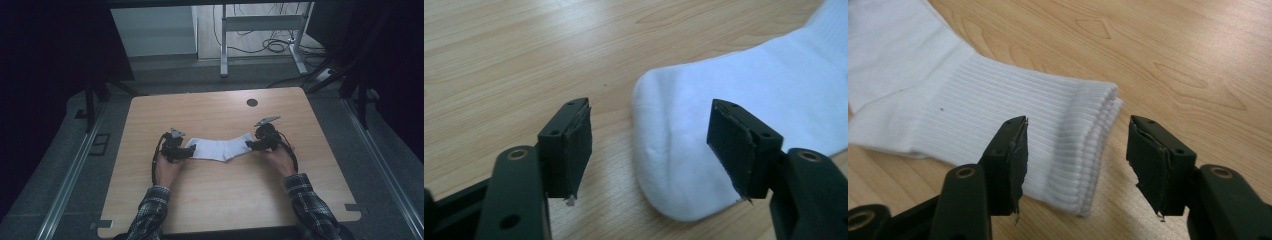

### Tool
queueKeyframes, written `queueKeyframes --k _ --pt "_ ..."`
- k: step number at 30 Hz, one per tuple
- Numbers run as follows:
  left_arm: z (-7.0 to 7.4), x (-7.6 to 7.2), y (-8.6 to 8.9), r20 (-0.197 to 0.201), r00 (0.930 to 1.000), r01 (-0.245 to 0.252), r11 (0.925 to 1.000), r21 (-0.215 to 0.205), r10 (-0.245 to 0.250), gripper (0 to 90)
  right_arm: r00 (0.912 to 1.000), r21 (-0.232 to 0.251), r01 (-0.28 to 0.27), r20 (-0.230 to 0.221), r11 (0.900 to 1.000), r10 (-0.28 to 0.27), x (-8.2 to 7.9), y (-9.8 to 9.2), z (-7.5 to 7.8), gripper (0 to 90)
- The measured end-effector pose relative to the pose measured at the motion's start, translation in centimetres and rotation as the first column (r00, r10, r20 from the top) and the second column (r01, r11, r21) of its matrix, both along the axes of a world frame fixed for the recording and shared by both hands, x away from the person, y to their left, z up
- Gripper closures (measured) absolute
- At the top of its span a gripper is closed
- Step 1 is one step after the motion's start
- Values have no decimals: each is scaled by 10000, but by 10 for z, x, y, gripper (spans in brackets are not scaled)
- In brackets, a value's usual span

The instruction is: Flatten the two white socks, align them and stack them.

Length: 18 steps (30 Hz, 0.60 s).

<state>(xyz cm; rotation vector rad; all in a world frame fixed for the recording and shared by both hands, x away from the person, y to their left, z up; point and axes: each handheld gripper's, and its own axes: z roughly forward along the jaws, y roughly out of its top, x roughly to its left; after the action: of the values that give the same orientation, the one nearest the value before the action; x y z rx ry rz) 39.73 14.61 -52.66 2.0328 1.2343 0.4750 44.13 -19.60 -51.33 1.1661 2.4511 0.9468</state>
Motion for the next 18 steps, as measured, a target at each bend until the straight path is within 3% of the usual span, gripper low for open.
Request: queueKeyframes --k 16,18 --pt "18 -15 -5 57 9972 747 9951 -652 -745 193 9998 120 -202 26 9997 202 -13 1 10 296" --pt "20 -17 -5 48 9963 856 9947 -570 -854 184 9997 103 -232 52 9997 232 -15 1 12 287"
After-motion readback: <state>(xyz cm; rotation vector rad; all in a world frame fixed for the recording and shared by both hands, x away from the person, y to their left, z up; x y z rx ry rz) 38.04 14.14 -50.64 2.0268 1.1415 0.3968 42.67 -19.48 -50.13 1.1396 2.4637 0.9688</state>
